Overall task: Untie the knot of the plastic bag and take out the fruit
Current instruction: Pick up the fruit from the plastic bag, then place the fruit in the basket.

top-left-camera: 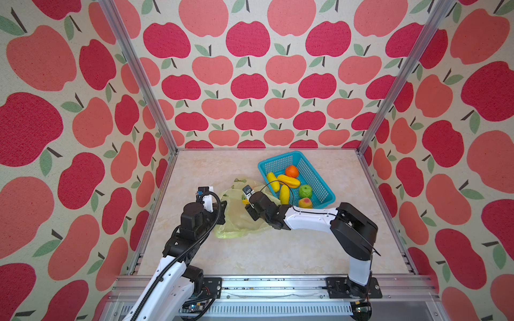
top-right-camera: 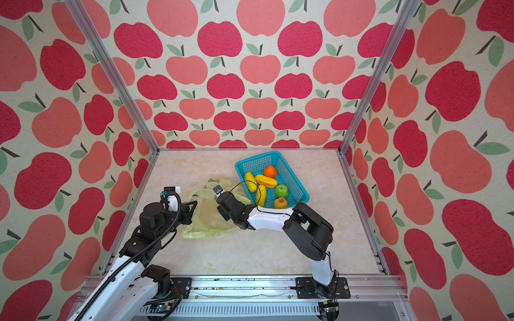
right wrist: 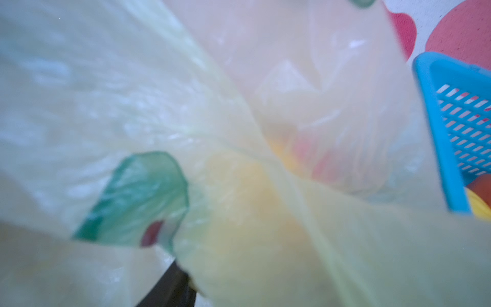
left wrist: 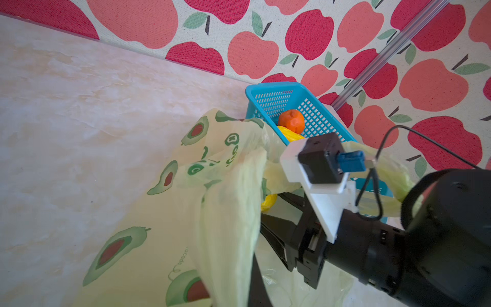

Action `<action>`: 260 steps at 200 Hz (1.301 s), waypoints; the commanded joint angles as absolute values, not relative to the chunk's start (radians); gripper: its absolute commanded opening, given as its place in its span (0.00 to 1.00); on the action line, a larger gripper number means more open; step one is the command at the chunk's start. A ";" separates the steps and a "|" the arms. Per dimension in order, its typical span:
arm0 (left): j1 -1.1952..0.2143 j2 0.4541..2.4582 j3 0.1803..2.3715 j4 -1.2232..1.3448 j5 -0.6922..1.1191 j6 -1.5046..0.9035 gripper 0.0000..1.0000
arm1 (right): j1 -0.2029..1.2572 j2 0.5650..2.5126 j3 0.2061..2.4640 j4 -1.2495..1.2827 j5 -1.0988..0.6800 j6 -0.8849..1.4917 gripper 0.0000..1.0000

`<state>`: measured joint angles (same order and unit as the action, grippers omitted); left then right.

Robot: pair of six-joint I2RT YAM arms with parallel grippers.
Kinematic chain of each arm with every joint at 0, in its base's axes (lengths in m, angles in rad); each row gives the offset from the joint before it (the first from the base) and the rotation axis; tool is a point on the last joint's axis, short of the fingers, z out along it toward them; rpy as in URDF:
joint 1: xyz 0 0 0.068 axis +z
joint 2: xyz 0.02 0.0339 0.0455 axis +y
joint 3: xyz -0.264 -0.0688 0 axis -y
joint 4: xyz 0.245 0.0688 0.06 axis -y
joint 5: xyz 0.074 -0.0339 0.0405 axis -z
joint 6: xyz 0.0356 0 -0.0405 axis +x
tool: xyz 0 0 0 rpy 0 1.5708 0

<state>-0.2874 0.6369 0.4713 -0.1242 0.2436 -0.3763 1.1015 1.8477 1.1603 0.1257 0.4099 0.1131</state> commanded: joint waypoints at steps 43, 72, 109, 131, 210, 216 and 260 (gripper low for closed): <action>-0.281 0.639 0.492 -0.128 0.241 -0.372 0.00 | 1.152 1.592 1.011 0.192 0.329 0.085 0.38; -0.281 0.649 0.496 -0.130 0.250 -0.373 0.00 | 1.169 1.530 0.955 0.230 0.275 0.053 0.35; -0.278 0.644 0.488 -0.124 0.225 -0.369 0.00 | 1.192 1.384 0.852 0.332 0.192 0.011 0.34; -0.275 0.662 0.495 -0.126 0.244 -0.371 0.00 | 1.187 1.278 0.797 0.378 0.231 0.001 0.35; -0.277 0.627 0.491 -0.129 0.252 -0.380 0.00 | 1.017 0.910 0.651 0.331 0.486 0.087 0.31; -0.276 0.629 0.491 -0.128 0.256 -0.380 0.00 | 0.996 0.895 0.649 0.310 0.510 0.103 0.30; -0.275 0.636 0.489 -0.123 0.255 -0.380 0.00 | 0.783 0.865 0.646 0.059 0.674 0.374 0.29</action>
